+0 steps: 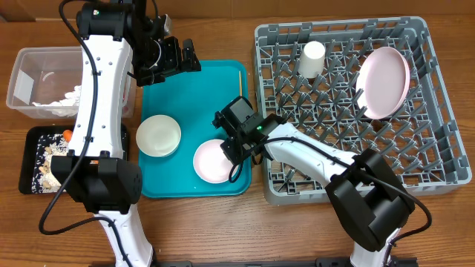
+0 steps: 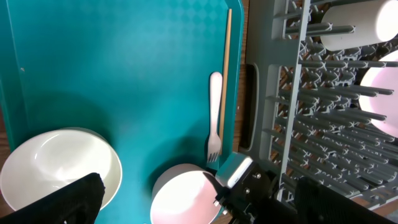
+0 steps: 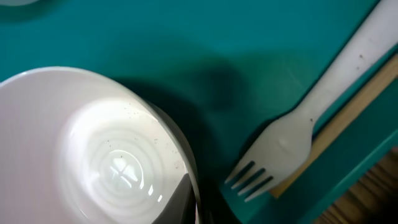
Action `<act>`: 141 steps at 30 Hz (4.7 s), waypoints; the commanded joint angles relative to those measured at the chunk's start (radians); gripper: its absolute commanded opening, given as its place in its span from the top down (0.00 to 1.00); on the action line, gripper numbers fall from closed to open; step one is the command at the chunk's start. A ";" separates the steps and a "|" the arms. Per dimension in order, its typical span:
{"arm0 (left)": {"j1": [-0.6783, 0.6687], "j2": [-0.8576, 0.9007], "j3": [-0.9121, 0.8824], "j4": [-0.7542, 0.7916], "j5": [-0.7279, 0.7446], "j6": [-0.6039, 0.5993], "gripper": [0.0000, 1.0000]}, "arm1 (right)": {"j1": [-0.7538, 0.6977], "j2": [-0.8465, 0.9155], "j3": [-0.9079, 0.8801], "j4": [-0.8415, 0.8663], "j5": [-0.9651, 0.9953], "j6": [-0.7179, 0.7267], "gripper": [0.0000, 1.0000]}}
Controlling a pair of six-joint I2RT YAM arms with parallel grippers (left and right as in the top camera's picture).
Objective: Sort waste into correct bins and load items into the dishwasher rack
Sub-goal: 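Lower the right gripper onto the pink bowl rim and grasp it, then lift the pink bowl with the right gripper and carry it into the rack, then lower the pink bowl upside down in the rack and release it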
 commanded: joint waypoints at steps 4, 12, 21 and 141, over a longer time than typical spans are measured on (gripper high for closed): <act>-0.006 -0.032 0.022 0.004 0.000 0.008 0.00 | -0.001 -0.079 0.112 -0.046 0.042 -0.002 0.96; -0.006 -0.032 0.022 0.004 0.000 0.008 0.00 | -0.001 -0.195 0.263 -0.262 0.334 0.000 0.96; -0.006 -0.032 0.022 0.004 -0.001 0.008 0.00 | -0.037 -0.316 0.283 -0.298 1.236 -0.088 0.96; -0.006 -0.032 0.022 0.004 0.000 0.008 0.00 | -0.080 0.143 0.171 -0.415 1.628 0.108 0.38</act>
